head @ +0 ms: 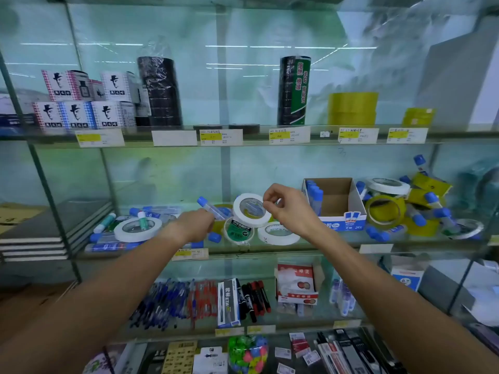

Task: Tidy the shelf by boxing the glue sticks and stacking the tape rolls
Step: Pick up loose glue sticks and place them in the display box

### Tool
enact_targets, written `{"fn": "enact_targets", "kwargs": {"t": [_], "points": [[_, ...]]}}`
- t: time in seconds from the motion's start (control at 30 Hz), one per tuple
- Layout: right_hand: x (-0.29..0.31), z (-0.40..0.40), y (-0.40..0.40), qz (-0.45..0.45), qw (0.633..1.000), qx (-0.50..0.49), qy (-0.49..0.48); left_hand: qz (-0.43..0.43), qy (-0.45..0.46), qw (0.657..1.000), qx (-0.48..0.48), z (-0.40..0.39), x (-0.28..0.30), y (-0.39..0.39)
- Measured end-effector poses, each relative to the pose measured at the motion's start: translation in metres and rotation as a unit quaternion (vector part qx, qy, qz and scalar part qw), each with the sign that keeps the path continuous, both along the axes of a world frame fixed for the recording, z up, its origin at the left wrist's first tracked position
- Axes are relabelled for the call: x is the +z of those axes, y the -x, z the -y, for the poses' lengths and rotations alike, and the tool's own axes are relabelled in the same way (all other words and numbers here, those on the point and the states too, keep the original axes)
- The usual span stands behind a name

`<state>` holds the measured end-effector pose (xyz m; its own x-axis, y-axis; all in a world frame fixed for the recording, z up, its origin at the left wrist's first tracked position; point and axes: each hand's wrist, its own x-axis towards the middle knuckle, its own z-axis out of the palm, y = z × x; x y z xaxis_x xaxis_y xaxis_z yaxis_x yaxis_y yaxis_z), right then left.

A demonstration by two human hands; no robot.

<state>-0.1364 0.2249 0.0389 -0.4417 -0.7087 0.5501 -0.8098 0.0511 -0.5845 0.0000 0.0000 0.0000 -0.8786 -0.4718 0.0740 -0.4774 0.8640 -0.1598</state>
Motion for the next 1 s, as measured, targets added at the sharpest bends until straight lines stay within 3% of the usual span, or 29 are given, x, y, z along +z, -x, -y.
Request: {"fn": "enact_targets", "kwargs": {"t": [0.37,0.73,0.83,1.0], "points": [[-0.023,0.006,0.012,-0.026,0.996,-0.019,-0.082,0.085,-0.065,0.993,0.047,0.036,-0.012,-0.026],[-0.032,0.003,0.024,-0.023,0.992,-0.05,-0.115,0.096,-0.084,0.991,0.034,0.045,-0.007,-0.035],[-0.032,0.003,0.025,-0.018,0.992,-0.055,-0.114,0.02,-0.073,0.997,0.017,0.046,-0.008,-0.035],[-0.033,-0.001,0.021,0.025,0.993,-0.042,-0.109,-0.218,-0.107,0.969,-0.037,0.024,0.01,-0.018]]}}
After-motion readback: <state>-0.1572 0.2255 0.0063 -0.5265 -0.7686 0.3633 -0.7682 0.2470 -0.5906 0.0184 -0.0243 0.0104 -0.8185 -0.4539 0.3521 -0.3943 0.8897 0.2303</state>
